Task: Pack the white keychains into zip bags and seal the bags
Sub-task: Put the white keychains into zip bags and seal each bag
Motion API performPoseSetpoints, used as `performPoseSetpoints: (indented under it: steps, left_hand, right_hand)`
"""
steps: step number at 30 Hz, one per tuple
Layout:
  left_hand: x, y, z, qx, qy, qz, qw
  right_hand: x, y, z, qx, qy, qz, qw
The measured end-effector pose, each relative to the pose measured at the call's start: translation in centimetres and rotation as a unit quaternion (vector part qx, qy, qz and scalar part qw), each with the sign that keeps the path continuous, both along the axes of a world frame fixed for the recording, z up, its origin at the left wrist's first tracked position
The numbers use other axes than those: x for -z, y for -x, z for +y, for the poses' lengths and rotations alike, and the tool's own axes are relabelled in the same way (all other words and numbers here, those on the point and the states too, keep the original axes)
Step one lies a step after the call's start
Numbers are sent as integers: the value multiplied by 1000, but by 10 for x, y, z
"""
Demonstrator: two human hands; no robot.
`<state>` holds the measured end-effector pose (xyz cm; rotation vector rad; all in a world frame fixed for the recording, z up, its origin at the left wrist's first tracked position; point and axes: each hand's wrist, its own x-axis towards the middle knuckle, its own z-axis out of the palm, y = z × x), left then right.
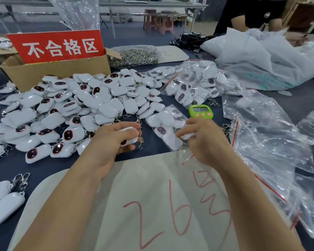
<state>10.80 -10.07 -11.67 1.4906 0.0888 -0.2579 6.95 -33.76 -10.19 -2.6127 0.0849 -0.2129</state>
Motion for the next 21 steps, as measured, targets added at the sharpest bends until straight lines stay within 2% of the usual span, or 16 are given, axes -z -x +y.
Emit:
performPoseSetpoints:
  steps: [3, 9, 16, 21]
  left_hand:
    - [1, 1, -2, 5, -8, -2, 1000]
    - [2, 1, -2, 17, -25, -10, 999]
    - [3, 2, -4, 21, -39, -8, 999]
    - [3, 3, -5, 24, -41, -8, 999]
  right_hand:
    - [2, 0, 0, -15, -13, 31, 999]
    - [11, -4, 5, 44, -67, -20, 997]
    - [13, -16, 26, -46, -32, 34, 998]
    - [10, -17, 25, -81, -74, 56, 992]
